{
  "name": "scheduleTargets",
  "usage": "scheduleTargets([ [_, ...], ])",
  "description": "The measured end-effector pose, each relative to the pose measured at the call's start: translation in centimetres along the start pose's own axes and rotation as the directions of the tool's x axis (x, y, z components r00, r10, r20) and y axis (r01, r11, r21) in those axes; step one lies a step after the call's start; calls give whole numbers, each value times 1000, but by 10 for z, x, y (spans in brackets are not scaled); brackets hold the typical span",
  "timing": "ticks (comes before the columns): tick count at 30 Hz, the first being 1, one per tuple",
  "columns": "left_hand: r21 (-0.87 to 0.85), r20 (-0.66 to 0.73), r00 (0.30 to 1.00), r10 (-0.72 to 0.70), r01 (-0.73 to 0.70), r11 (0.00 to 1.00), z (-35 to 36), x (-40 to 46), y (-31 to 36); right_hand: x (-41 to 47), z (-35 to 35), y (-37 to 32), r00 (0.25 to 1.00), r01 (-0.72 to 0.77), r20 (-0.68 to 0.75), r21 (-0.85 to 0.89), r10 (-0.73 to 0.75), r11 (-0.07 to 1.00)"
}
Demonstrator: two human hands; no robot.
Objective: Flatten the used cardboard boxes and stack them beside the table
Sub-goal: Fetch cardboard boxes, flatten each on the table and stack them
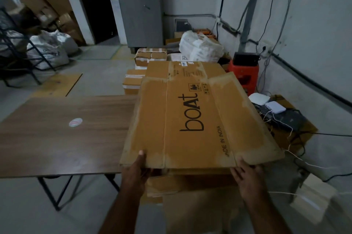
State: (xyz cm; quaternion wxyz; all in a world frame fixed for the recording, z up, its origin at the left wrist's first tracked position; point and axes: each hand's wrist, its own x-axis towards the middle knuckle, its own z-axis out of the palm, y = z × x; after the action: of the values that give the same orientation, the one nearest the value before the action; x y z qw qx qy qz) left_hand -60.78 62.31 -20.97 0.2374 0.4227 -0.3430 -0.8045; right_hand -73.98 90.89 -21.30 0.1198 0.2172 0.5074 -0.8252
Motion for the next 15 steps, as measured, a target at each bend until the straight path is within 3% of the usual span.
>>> scheduleTargets([
  [3,64,25,998,-51,49,997,1,6,4,0,-5,2,1000,-18,-12,-53,18,998],
  [8,111,-22,1000,-5,7,994,-14,5,-9,12,-7,-10,993,-115,-51,-167,108,979],
  [11,166,-36,996,-79,84,983,-26,-1,-22,18,-10,-16,983,-179,-87,-188,165,966],
  [15,151,-81,995,-57,68,986,-36,3,-29,21,-14,-16,985,-162,-97,-216,144,963],
])
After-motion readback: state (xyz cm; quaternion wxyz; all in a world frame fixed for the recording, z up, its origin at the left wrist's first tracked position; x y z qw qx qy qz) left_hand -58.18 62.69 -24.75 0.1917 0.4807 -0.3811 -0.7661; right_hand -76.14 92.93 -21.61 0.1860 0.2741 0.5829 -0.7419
